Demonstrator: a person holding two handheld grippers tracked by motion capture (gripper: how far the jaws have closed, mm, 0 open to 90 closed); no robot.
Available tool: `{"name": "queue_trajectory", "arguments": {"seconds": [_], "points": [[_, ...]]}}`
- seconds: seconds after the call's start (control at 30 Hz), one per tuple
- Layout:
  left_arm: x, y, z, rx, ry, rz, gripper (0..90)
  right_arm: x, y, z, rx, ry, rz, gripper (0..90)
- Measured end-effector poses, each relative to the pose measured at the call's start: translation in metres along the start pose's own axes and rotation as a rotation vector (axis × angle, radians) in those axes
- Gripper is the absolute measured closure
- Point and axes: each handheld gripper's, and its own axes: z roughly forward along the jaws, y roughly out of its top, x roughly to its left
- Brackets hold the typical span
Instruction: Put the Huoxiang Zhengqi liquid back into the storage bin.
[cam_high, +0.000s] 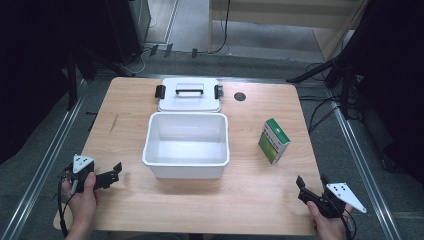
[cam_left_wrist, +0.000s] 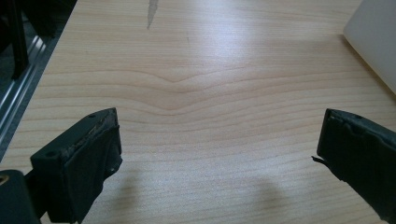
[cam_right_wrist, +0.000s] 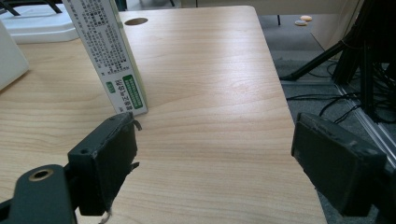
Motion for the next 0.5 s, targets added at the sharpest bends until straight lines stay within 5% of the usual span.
{"name": "queue_trajectory", "arguments": {"seconds": [0.37,0.47,0.5], "points": [[0.0,-0.001,-0.002,-0.014,-0.007,-0.005,0.6,-0.001,0.012,-0.003,0.031,0.016,-0.031,22.6],[0.0,-0.001,-0.002,-0.011,-0.008,-0.005,0.5,0.004,0.02,-0.003,0.079,0.053,-0.06,23.2],[0.0,-0.001,-0.002,-0.011,-0.007,-0.006,0.6,0.005,0.027,-0.001,0.132,0.104,-0.079,24.3]]}}
